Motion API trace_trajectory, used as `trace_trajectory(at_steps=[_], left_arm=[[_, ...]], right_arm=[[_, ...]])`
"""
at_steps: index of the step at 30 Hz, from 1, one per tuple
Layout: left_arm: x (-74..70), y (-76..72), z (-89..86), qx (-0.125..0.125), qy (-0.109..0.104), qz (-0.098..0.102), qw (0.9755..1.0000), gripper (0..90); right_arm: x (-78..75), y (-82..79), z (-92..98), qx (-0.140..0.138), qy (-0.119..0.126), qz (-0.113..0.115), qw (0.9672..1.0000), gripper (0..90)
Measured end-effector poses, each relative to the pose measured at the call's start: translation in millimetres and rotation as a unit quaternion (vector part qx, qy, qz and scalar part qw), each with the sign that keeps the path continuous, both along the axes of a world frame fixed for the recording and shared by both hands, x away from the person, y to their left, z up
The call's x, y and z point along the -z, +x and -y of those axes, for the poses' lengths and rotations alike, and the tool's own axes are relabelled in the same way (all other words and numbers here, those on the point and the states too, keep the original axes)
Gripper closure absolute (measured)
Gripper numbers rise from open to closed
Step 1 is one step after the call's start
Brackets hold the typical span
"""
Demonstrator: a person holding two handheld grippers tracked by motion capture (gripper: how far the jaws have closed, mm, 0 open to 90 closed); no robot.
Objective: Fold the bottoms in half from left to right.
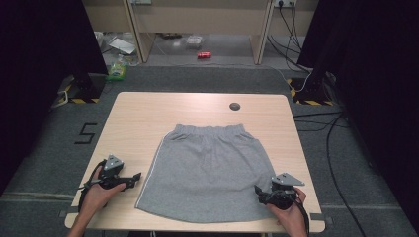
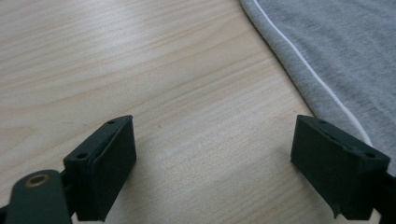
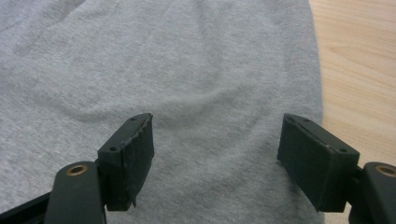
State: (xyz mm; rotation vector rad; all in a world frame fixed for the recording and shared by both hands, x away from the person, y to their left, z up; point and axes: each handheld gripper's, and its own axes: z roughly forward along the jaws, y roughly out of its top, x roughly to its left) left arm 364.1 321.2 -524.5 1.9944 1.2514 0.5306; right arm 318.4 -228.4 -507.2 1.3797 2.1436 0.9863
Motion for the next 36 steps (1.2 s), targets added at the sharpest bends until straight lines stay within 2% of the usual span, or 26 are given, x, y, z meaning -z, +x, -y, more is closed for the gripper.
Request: trace_trajectory(at_steps=[10,15,16,19,21,26,27,28,31,33,36], left_arm=[[-0.3,1.7,-1.1,-0.004,-0.002,-0.001,1.0,14.1],[-0.9,4.9,-3.2,-0.01,-0.025,-0.002,0.9996,15.3],[-1.0,7.2,-3.5,-0.015,-0.036,-0.002,0.9992,15.4],[-2.3,12.3,-3.2,-0.017,-0.04,0.001,0.999,15.5],[-5.7,16.0,-3.0,-0.021,-0.053,0.005,0.9983,15.6],[-13.9,31.8,-0.2,-0.021,-0.092,0.009,0.9955,15.6],[-13.9,31.8,-0.2,-0.021,-0.092,0.009,0.9955,15.6],[-15.4,40.2,2.9,-0.021,-0.101,0.008,0.9946,15.6],[-16.3,49.0,6.3,-0.017,-0.109,0.004,0.9938,15.6],[-17.8,61.4,11.8,-0.014,-0.123,-0.003,0.9924,15.6],[-19.6,68.8,15.8,-0.011,-0.125,-0.004,0.9921,15.6]], right_arm=[[-0.6,-0.3,-0.8,-0.001,0.001,0.003,1.0,27.5],[-1.7,-1.0,-3.3,-0.005,0.001,0.007,1.0,27.5],[-1.9,-1.0,-3.9,-0.006,0.001,0.008,1.0,27.5],[-2.5,-1.3,-5.1,-0.008,0.001,0.011,0.9999,27.5],[-2.9,-1.8,-5.8,-0.008,0.003,0.009,0.9999,27.5],[-2.5,-1.5,-6.9,-0.014,0.0,0.011,0.9998,27.5],[-2.5,-1.5,-6.9,-0.014,0.0,0.011,0.9998,27.5],[-2.7,-2.4,-7.8,-0.011,0.003,0.009,0.9999,27.5],[-3.1,-2.3,-8.4,-0.015,0.002,0.011,0.9998,27.5],[-2.6,-2.5,-9.5,-0.012,0.003,0.009,0.9999,27.5],[-2.4,-2.6,-10.4,-0.014,0.003,0.006,0.9999,27.5]])
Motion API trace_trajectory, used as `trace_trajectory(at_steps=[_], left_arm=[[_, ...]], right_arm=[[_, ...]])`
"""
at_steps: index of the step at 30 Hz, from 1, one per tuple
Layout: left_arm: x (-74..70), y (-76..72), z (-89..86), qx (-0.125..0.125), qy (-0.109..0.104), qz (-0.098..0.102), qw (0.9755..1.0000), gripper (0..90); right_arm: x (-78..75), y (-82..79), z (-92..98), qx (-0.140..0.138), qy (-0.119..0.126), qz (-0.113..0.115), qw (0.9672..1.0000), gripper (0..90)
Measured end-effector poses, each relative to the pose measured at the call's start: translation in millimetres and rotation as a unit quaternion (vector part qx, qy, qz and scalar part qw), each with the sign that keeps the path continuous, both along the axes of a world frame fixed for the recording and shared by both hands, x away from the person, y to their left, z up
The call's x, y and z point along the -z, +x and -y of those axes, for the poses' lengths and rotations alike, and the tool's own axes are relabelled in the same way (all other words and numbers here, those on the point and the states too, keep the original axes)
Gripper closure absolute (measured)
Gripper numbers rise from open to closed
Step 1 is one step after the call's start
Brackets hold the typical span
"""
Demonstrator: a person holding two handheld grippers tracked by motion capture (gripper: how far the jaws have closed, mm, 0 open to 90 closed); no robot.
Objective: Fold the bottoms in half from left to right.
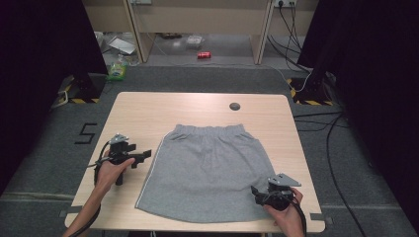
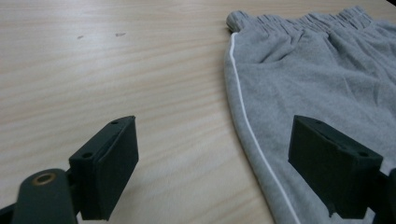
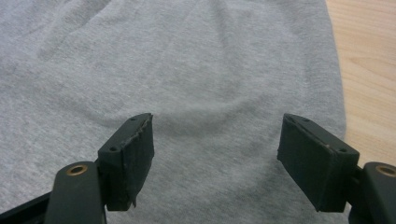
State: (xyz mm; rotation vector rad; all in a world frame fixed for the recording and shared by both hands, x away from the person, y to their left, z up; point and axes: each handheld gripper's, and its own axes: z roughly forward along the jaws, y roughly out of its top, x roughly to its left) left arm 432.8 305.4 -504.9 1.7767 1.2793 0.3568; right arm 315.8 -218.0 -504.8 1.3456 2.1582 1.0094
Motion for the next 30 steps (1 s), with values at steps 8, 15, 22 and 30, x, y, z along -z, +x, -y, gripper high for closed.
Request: trace_trajectory(at_steps=[8,15,22,30], left_arm=[[-0.6,25.1,13.8,0.002,-0.01,-0.008,0.9999,15.6],[-1.1,40.9,29.3,0.015,-0.009,-0.014,0.9997,19.3],[-0.9,58.2,45.3,0.025,-0.006,-0.019,0.9995,24.4],[-3.4,75.6,53.3,0.026,-0.011,-0.023,0.9993,31.9]], right_arm=[[0.1,-0.1,-0.5,-0.006,-0.001,0.0,1.0,27.5],[0.9,0.5,-1.3,-0.008,-0.001,0.0,1.0,27.5],[1.2,0.5,-1.3,-0.008,-0.001,-0.001,1.0,27.5],[2.2,1.2,-1.0,-0.011,-0.002,-0.004,0.9999,27.5]])
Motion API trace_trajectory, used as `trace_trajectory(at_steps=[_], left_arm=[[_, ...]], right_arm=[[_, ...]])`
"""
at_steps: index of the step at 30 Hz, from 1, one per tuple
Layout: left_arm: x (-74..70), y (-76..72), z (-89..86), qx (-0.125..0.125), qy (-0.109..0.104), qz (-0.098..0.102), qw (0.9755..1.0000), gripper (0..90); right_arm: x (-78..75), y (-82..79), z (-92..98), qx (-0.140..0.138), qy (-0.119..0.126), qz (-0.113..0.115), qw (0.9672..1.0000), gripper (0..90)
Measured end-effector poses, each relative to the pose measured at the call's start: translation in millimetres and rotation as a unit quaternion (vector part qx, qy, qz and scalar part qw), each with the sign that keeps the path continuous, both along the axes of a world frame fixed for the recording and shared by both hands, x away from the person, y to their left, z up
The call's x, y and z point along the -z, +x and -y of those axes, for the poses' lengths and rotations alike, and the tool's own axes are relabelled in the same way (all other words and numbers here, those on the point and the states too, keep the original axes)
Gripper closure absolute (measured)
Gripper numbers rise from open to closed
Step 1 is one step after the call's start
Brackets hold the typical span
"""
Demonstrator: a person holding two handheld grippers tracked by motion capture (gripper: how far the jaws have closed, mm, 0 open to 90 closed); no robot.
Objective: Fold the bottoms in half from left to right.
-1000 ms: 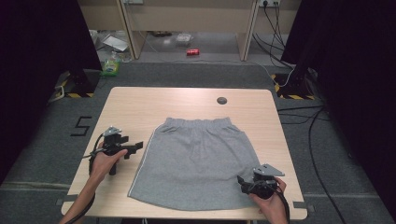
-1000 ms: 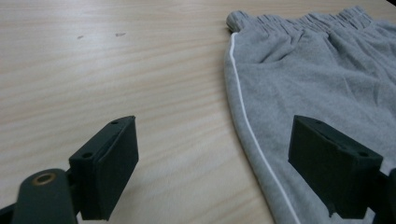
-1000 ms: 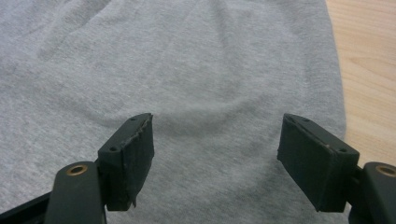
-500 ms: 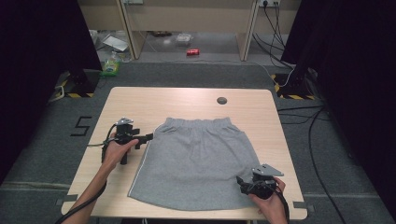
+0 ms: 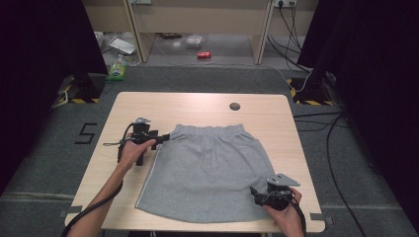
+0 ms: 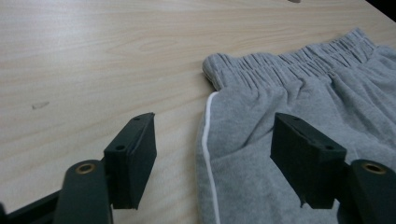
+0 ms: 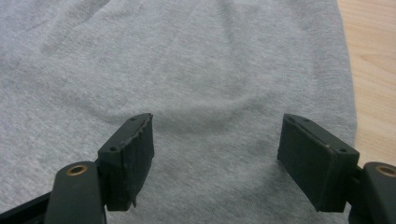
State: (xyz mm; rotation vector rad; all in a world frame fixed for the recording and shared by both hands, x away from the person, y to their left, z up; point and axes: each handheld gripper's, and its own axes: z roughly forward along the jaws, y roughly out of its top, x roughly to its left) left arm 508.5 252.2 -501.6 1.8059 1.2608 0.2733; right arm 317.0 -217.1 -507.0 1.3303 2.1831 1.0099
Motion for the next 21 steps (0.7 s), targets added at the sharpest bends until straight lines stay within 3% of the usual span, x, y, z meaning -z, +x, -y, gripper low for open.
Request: trace_trajectory(at_steps=[9,15,21], left_arm=[[-0.4,16.2,15.8,0.006,0.017,-0.006,0.9998,40.0],[-1.3,24.6,29.8,0.013,0.04,-0.013,0.999,42.7],[3.0,35.0,46.6,0.024,0.097,-0.019,0.9948,45.6]], right_arm=[[0.0,0.3,0.1,-0.001,0.0,0.0,1.0,27.5],[-0.5,0.1,-0.2,0.0,0.002,0.0,1.0,27.5],[0.0,0.2,-0.4,-0.003,0.0,-0.001,1.0,27.5]])
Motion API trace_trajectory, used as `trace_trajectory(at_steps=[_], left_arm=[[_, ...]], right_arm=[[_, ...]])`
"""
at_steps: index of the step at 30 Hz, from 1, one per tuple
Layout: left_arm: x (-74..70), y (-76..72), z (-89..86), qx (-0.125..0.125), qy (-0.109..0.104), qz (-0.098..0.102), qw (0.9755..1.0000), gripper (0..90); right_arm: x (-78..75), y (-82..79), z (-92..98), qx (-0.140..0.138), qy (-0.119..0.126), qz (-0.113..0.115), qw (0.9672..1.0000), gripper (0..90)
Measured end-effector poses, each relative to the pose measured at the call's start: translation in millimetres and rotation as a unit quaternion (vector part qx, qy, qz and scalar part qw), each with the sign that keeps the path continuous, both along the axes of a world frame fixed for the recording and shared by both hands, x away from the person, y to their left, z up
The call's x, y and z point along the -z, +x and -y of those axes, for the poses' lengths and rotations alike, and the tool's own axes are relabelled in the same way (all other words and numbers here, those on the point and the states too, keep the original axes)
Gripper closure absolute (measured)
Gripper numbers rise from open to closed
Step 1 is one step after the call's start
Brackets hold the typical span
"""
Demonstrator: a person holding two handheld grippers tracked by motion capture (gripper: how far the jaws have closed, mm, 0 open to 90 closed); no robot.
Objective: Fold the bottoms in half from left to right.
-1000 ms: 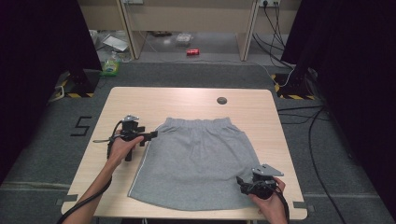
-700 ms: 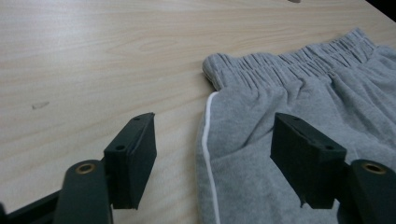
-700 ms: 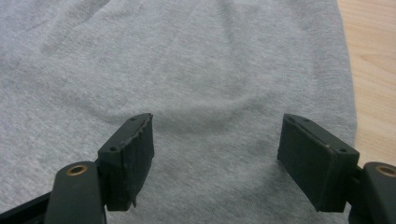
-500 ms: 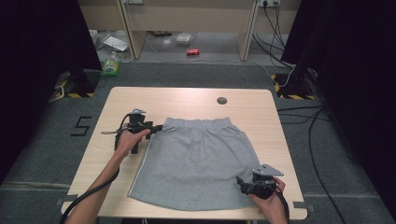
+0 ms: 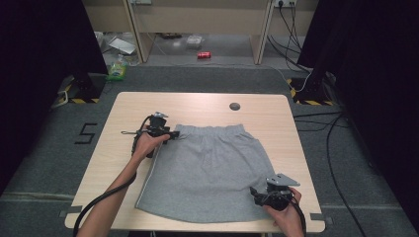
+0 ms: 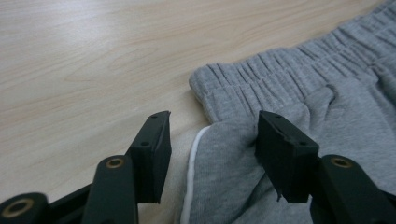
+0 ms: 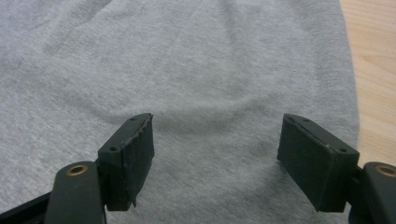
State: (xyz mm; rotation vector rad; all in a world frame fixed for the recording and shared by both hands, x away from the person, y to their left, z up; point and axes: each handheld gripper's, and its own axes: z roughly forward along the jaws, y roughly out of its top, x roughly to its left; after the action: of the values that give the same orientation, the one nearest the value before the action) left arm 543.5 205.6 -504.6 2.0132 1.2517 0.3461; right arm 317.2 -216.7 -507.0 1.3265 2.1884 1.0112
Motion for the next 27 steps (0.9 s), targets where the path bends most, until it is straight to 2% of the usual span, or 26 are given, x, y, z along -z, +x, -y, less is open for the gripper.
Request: trace_trajectory(at_steps=[3,7,9,10,13,18,20,24,27], left_arm=[[-2.4,4.4,6.0,0.001,0.018,0.002,0.9998,46.4],[-4.6,6.9,11.6,0.004,0.021,-0.005,0.9998,46.7],[-3.1,7.2,15.9,0.013,0.038,-0.014,0.9991,49.9],[-2.5,7.1,17.7,0.013,0.043,-0.016,0.9989,55.0],[-5.1,8.9,21.3,0.002,0.051,-0.027,0.9983,62.9],[-4.4,10.9,20.9,-0.005,0.046,-0.025,0.9986,71.3],[-4.3,10.8,21.2,0.001,0.053,-0.021,0.9984,72.4],[-4.9,11.8,21.4,-0.003,0.053,-0.026,0.9983,73.1],[-5.7,12.0,23.7,-0.005,0.06,-0.027,0.9978,73.7]], right_arm=[[0.4,0.4,-0.2,-0.003,-0.001,-0.001,1.0,27.5],[0.8,0.7,-1.0,-0.004,-0.001,-0.001,1.0,27.5],[0.8,0.7,-1.5,-0.005,-0.001,-0.001,1.0,27.7],[0.6,0.8,-2.0,-0.006,-0.001,-0.002,1.0,27.7],[0.4,0.0,-2.8,-0.006,0.0,-0.001,1.0,27.9],[-0.7,-0.7,-3.1,-0.005,0.002,0.003,1.0,28.1],[-0.7,-1.0,-4.1,-0.007,0.002,0.006,1.0,28.5],[-3.7,-2.2,-8.8,-0.01,0.009,0.017,0.9998,29.0],[-7.0,-4.5,-22.2,-0.023,0.013,0.028,0.9993,29.6]])
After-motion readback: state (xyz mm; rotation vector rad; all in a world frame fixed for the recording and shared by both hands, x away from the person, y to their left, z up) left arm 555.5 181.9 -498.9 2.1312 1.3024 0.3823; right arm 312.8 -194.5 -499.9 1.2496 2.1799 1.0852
